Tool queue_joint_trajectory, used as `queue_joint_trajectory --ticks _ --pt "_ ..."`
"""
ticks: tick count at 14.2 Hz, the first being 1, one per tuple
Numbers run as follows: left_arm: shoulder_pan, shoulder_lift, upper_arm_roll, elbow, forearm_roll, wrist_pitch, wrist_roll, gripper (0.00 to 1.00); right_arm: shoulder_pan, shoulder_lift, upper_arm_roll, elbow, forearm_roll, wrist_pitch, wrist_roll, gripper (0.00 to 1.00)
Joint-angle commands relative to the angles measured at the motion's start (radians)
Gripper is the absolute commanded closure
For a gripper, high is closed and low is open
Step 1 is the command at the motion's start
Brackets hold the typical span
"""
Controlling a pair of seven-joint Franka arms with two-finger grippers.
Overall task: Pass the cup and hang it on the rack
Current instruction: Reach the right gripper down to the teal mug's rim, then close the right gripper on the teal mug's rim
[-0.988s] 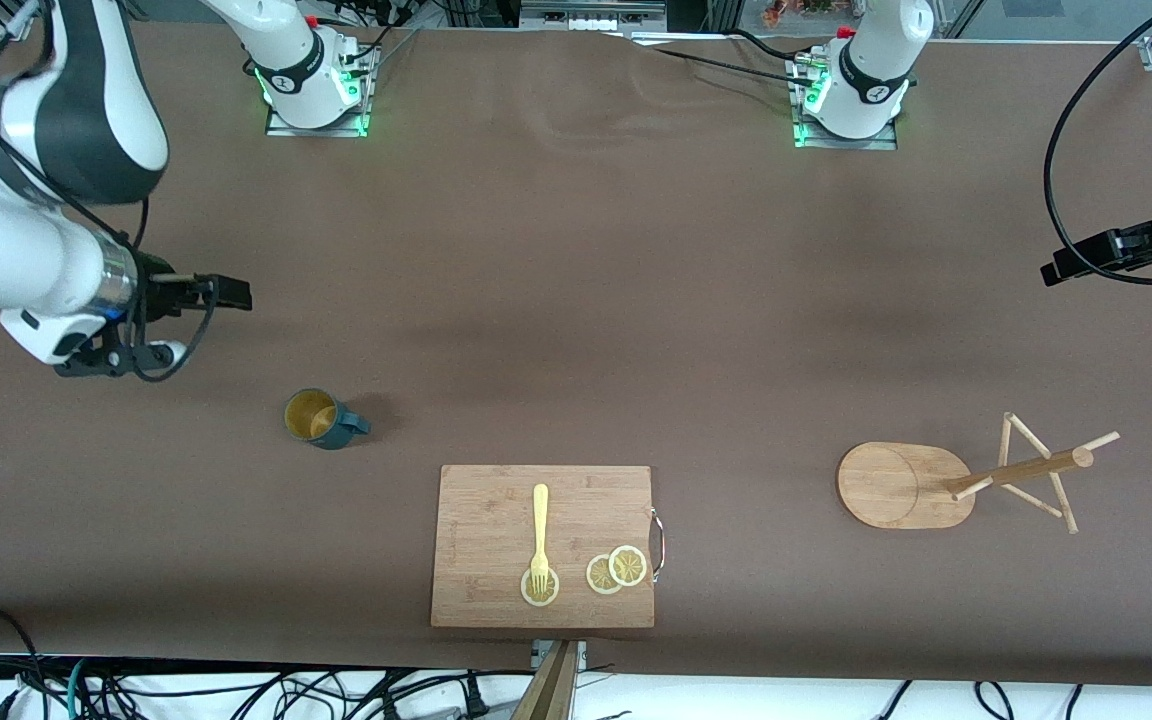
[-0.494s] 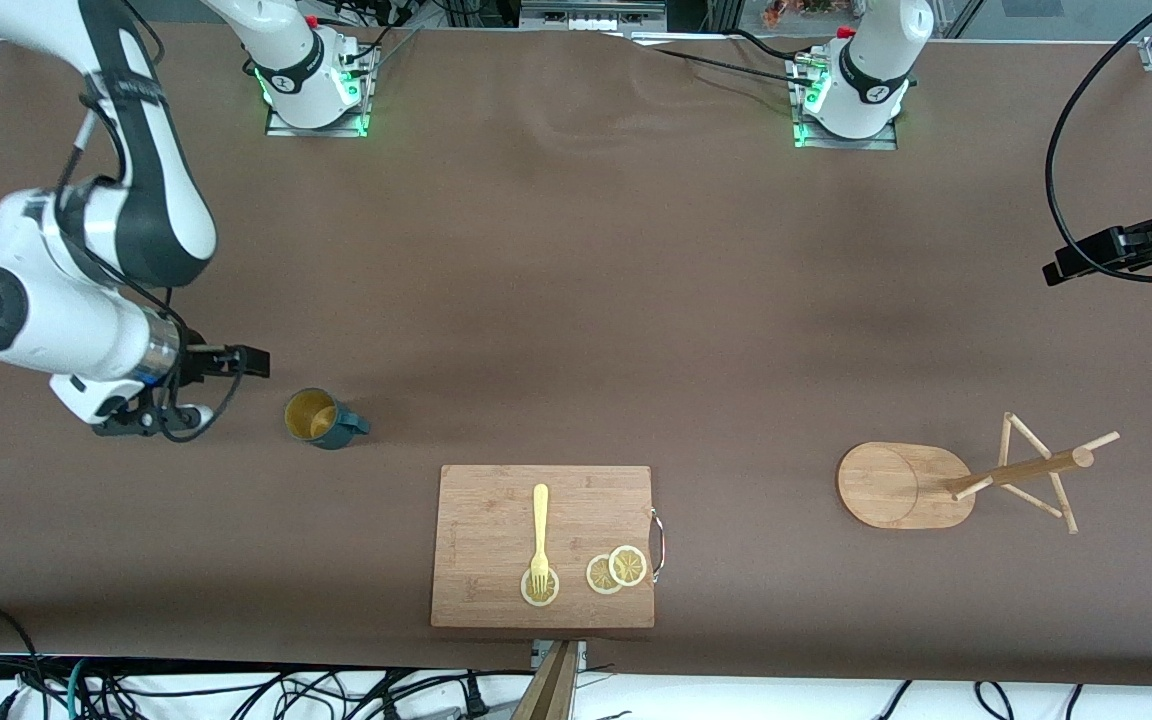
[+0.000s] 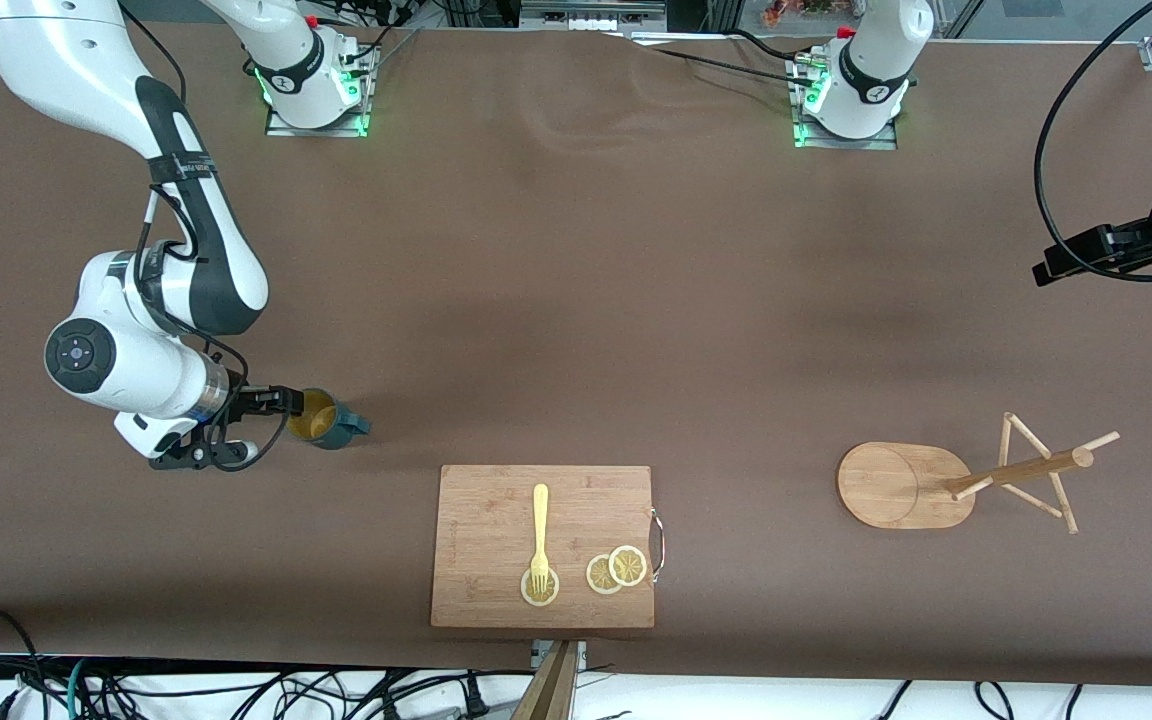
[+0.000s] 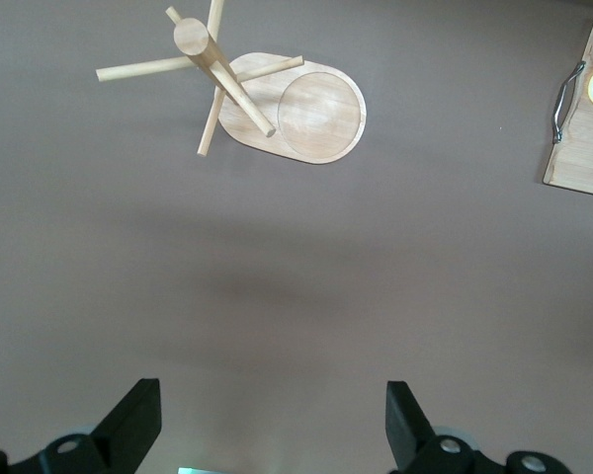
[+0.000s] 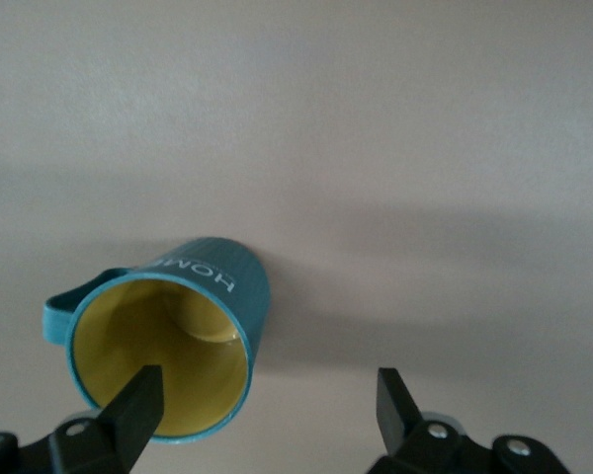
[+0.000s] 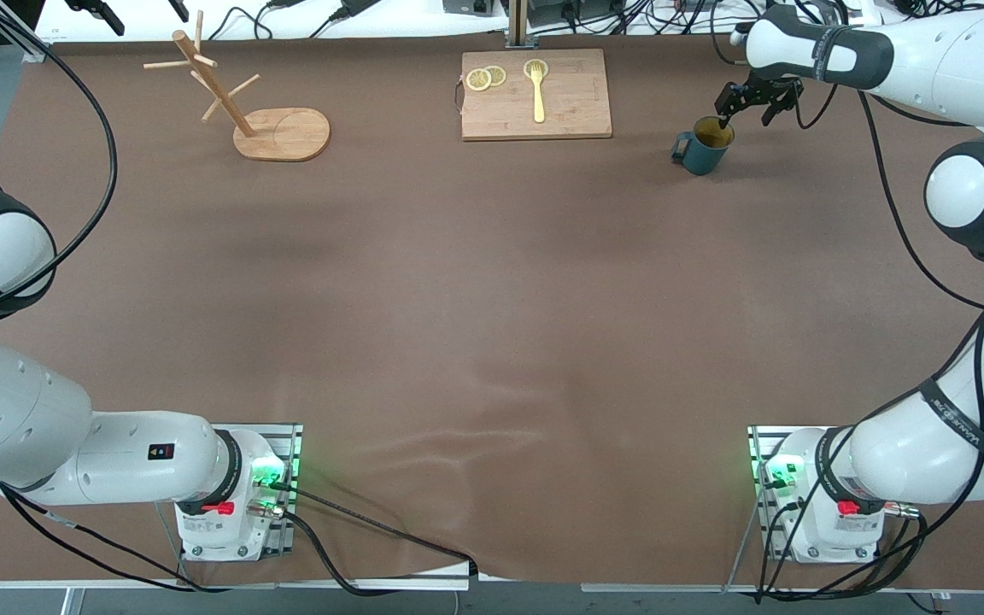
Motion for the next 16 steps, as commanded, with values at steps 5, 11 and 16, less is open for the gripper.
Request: queue_joint_trajectory --ticks 5,11,16 --pt "-0.002 0.021 -0.002 0.044 0.003 -0.009 0.059 0.0 0.001 0.038 0.003 0.003 -0.016 0.019 -0.008 0.24" --pt "-0.004 0.026 0.001 0.056 0.003 -0.009 0.127 0.0 0.001 0.043 0.004 0.005 -0.01 0.019 0.004 0.37" --pt "-0.004 0.027 0.0 0.057 0.003 -0.009 0.127 0.0 0.004 0.045 0.007 0.003 -0.005 0.016 0.012 0.51"
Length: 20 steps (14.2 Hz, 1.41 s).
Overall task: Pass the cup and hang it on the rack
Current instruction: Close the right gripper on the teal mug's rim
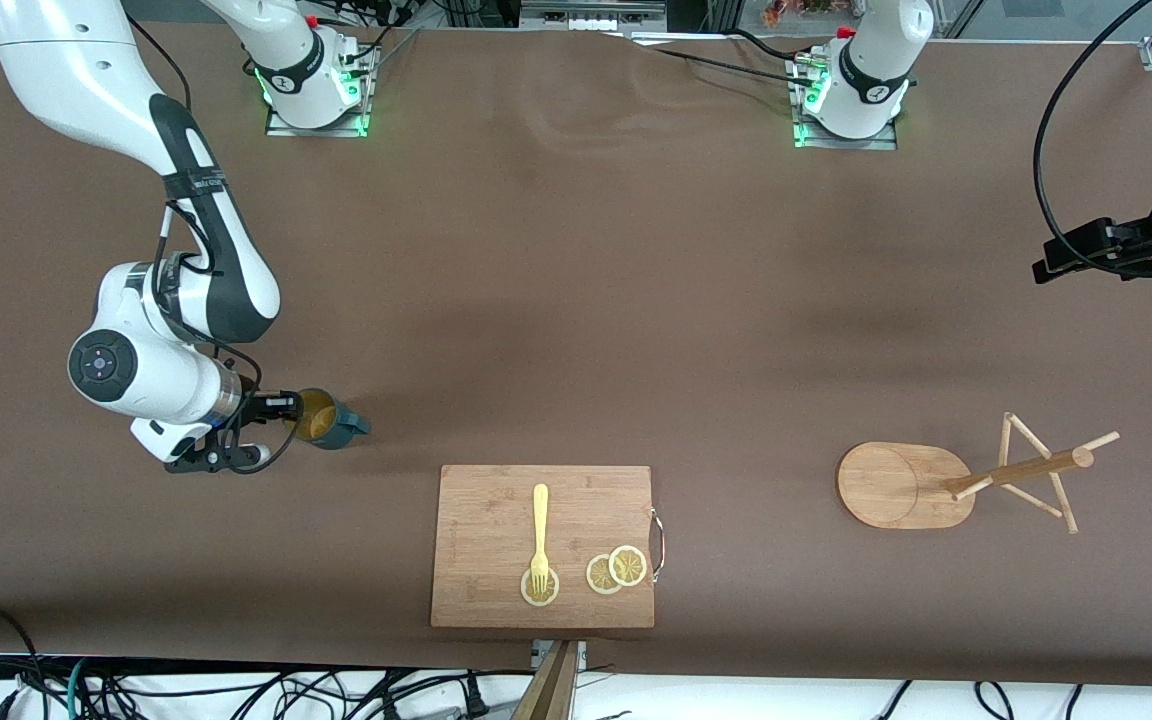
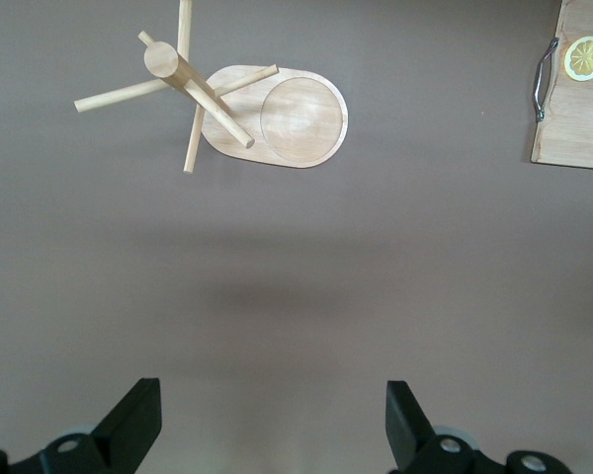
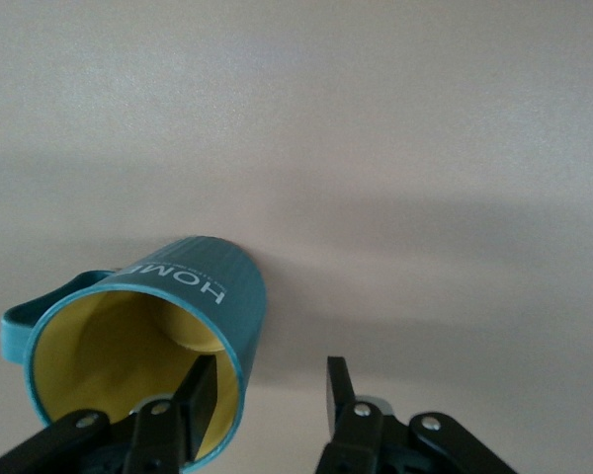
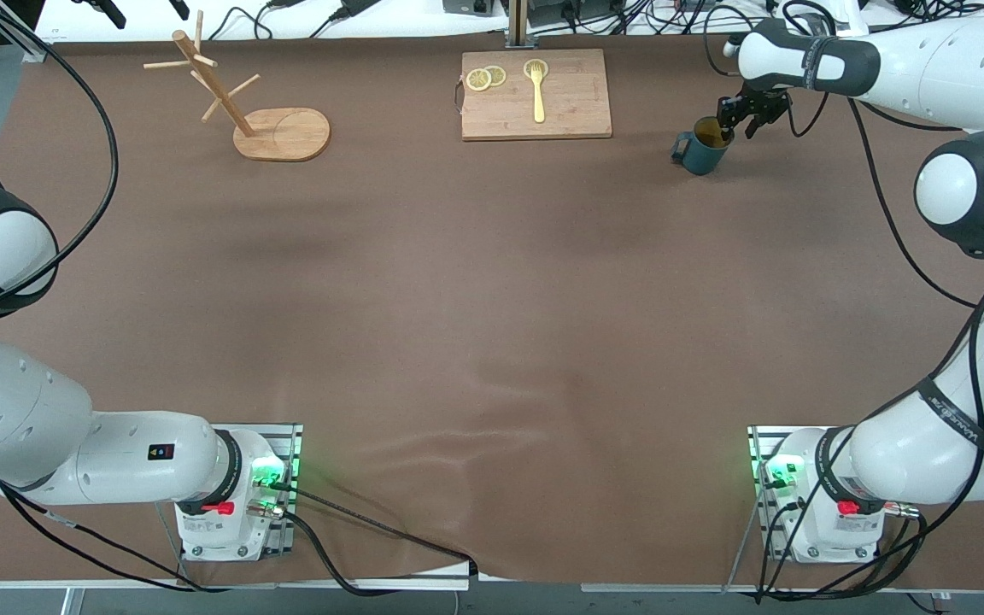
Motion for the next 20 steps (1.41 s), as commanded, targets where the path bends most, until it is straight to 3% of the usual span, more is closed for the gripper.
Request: queue_joint_trajectory --ticks 1,5,11,16,20 --pt "-0.004 0.019 0.0 0.038 0.003 -0.009 0.023 0.0 0.008 0.005 0.005 0.002 0.001 0.003 0.012 0.52" --pt "-0.003 0.023 0.0 0.038 0.003 -0.009 0.026 0.0 0.008 0.008 0.005 0.002 0.004 -0.003 0.022 0.6" --pt "-0.003 0.023 0.0 0.038 0.003 -0.009 0.027 0.0 0.008 0.008 0.006 0.005 0.002 -0.005 0.016 1.0" --pt "-0.003 0.025 0.002 0.038 0.003 -0.009 0.027 0.0 0.008 0.003 0.012 0.015 0.001 -0.009 0.003 1.0" --pt "-0.003 0.025 0.002 0.038 0.003 -0.009 0.029 0.0 0.072 -0.003 0.014 0.107 0.008 -0.151 0.023 1.0"
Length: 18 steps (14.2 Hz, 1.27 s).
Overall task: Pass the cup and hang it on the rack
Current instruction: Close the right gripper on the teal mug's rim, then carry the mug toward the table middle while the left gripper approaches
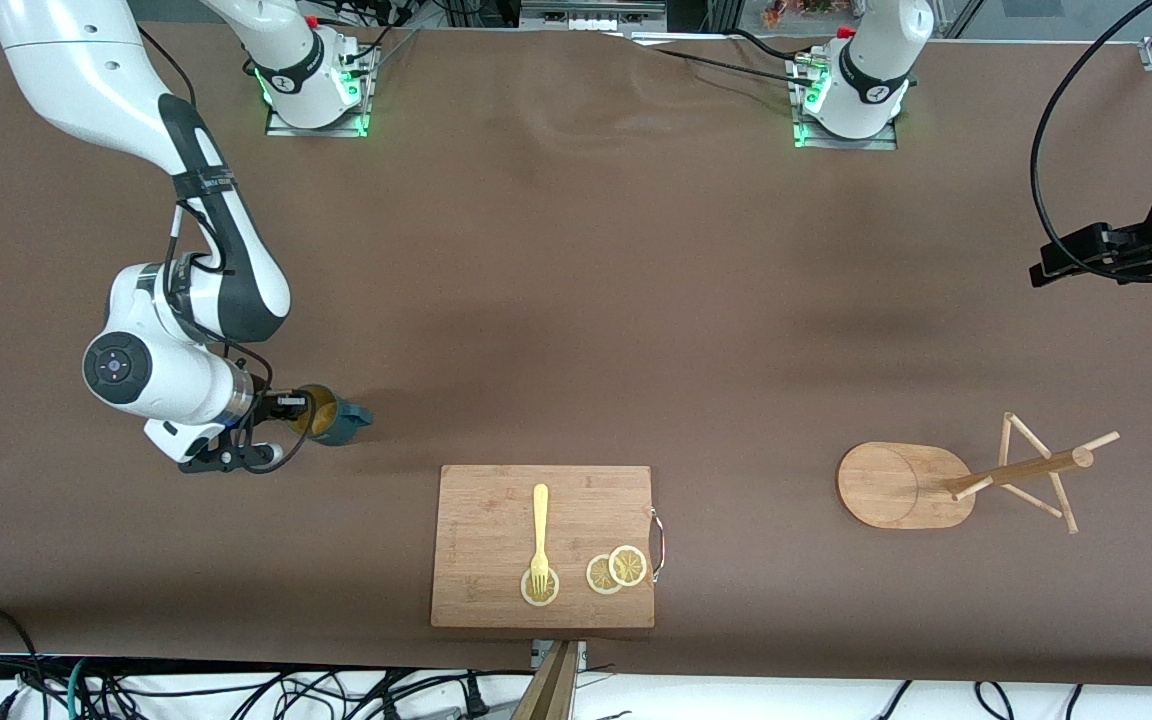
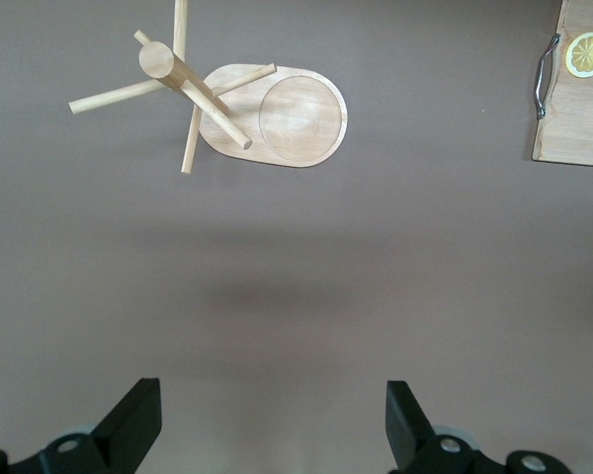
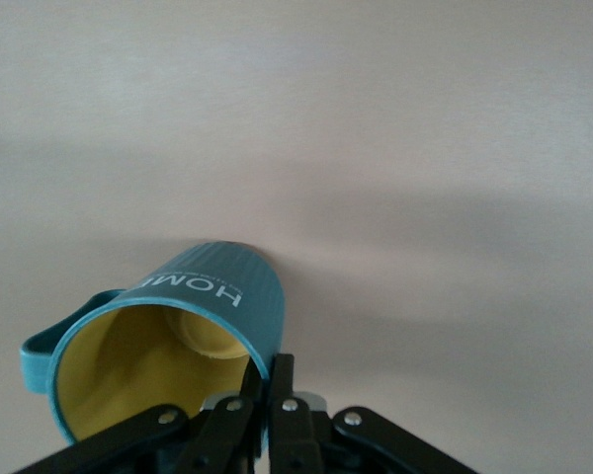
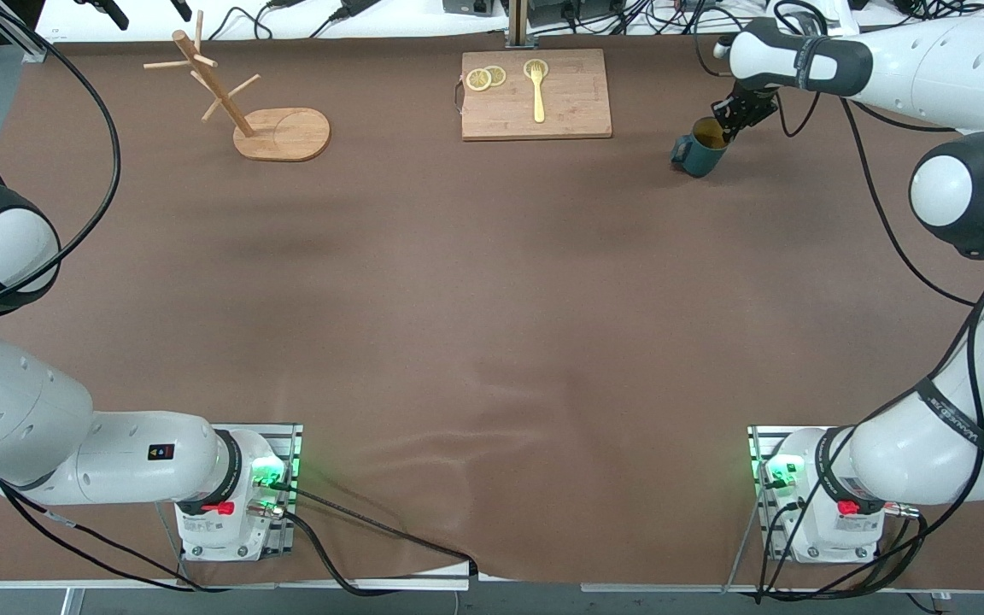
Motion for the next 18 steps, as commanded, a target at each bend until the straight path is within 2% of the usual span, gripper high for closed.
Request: queue_joint_trajectory --ticks 1,6,9,12,18 --pt "-0.002 0.015 0.002 0.035 0.003 -0.009 0.023 0.0 0.061 -0.009 0.002 0.099 0.007 -0.13 0.047 1.0" --pt "0.0 0.015 0.002 0.035 0.003 -0.009 0.023 0.0 0.204 -0.035 0.002 0.146 0.061 -0.205 0.239 1.0" --pt "0.003 0.017 0.003 0.035 0.002 -0.009 0.023 0.0 0.327 -0.02 0.002 0.238 0.064 -0.269 0.385 1.0" --pt "0.003 0.017 0.003 0.034 0.002 -0.009 0.023 0.0 0.445 -0.003 0.002 0.269 0.102 -0.262 0.537 1.0" --pt "0.0 0.027 0.002 0.033 0.0 -0.009 0.023 0.0 0.655 0.091 -0.003 0.363 0.1 -0.218 0.641 1.0"
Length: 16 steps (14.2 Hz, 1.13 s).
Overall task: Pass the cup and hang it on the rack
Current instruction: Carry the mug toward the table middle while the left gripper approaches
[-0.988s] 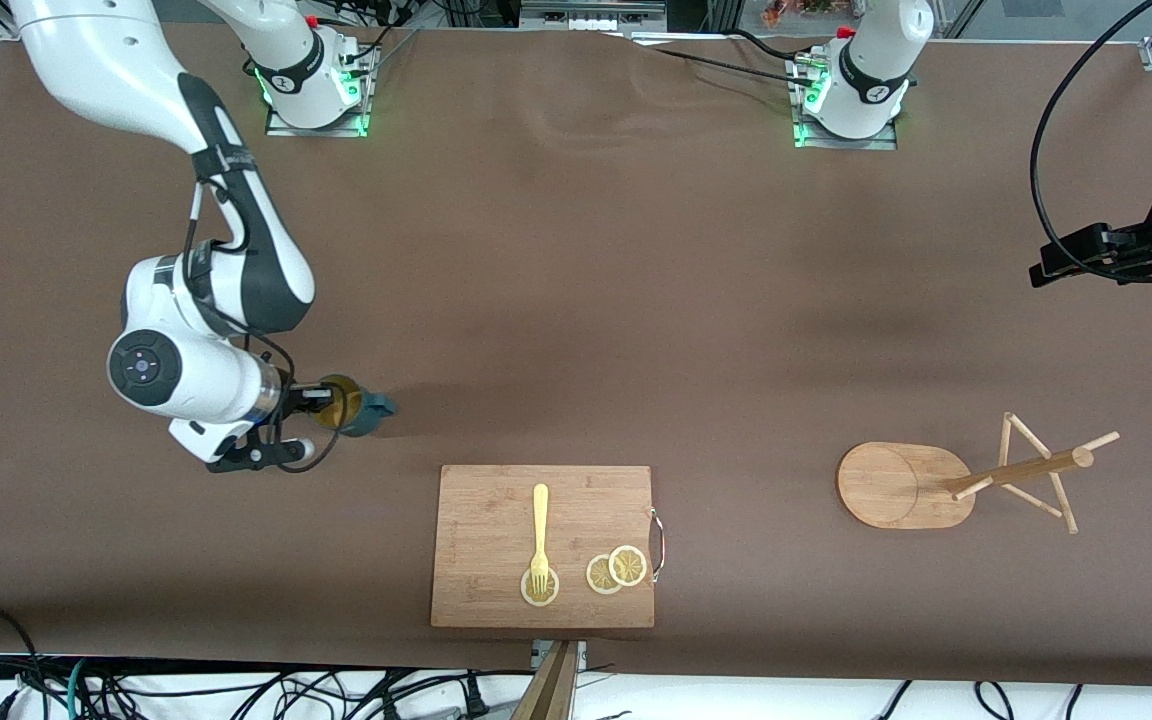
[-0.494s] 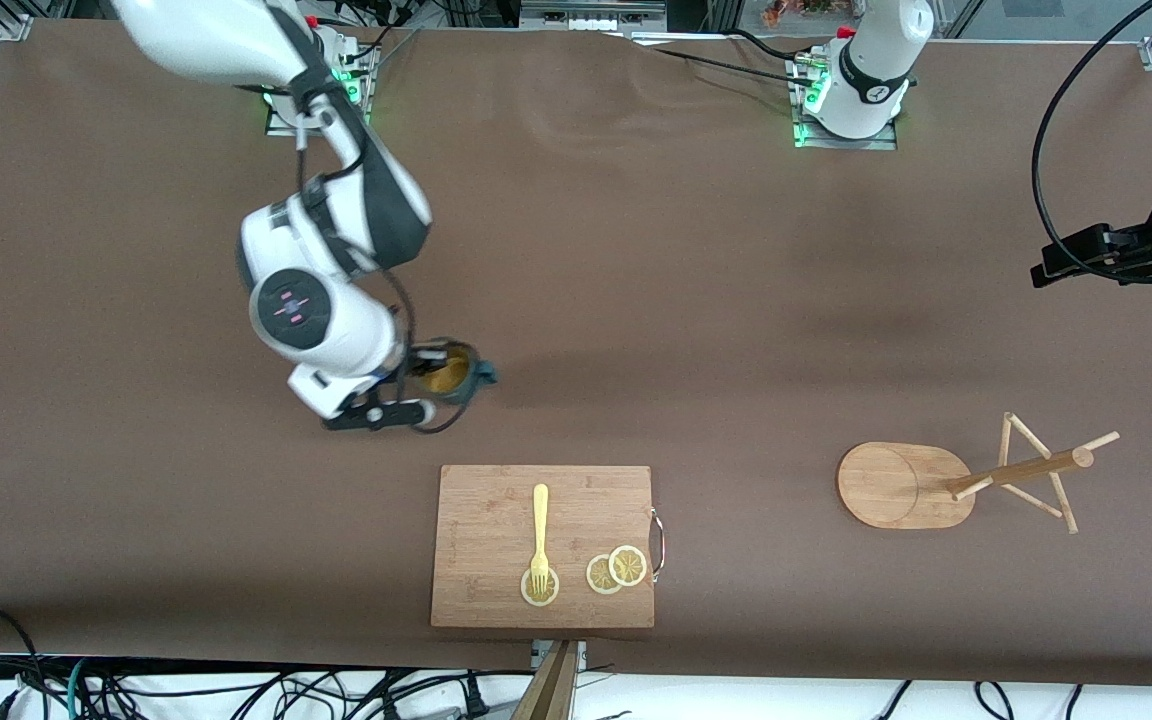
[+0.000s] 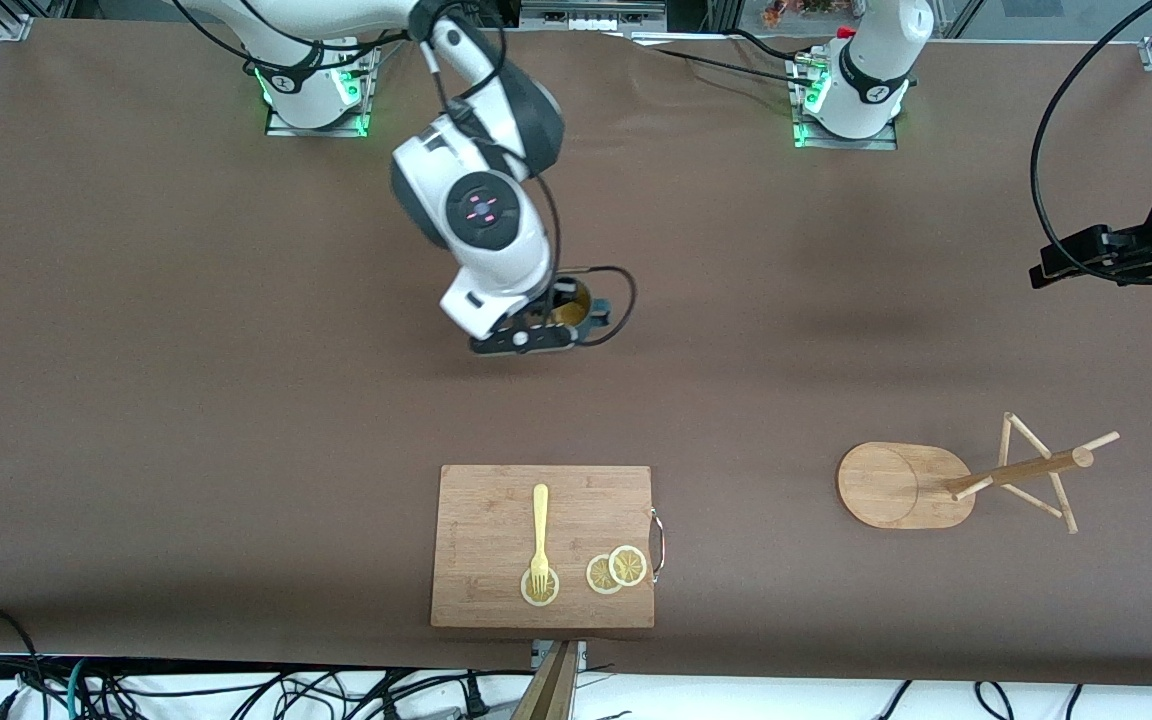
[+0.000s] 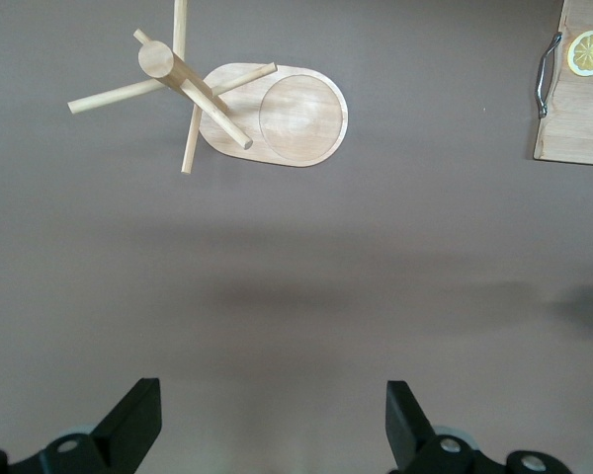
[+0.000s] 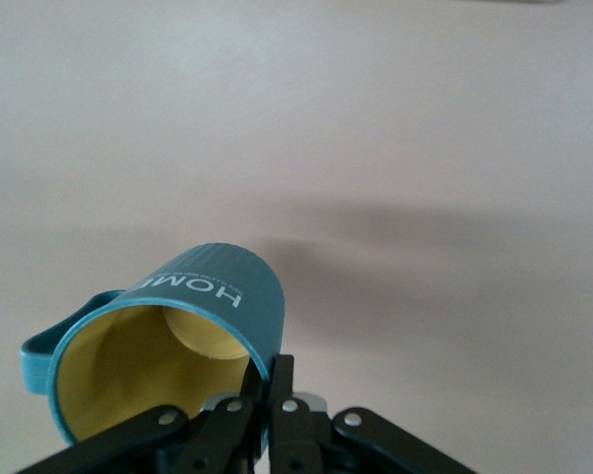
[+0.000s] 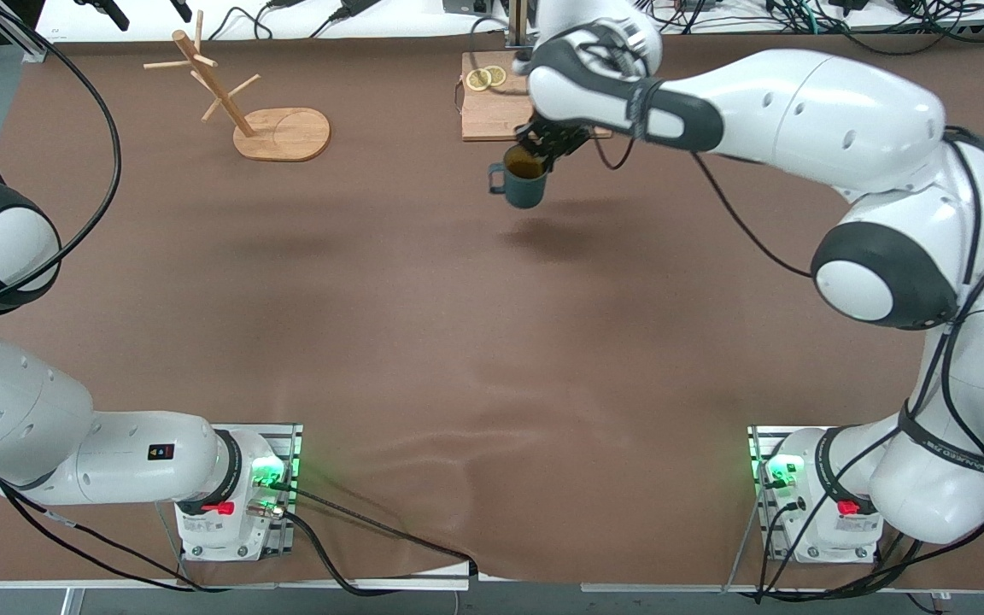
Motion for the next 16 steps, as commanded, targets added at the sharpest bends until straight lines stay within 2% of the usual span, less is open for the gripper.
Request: queue_joint_trajectory --ticks 1,6,16 --pt "-0.001 0.029 0.001 0.032 0.0 -0.009 0.02 0.0 0.108 0.08 -0.019 0.08 0.005 0.035 0.067 1.0" --pt "-0.025 0.033 -0.014 0.028 0.005 -0.011 0.022 0.0 0.28 0.258 -0.024 0.219 -0.044 0.135 0.236 1.0" --pt "-0.039 0.02 -0.031 -0.04 0.0 -0.014 0.023 0.0 0.306 0.298 -0.025 0.233 -0.056 0.138 0.314 1.0"
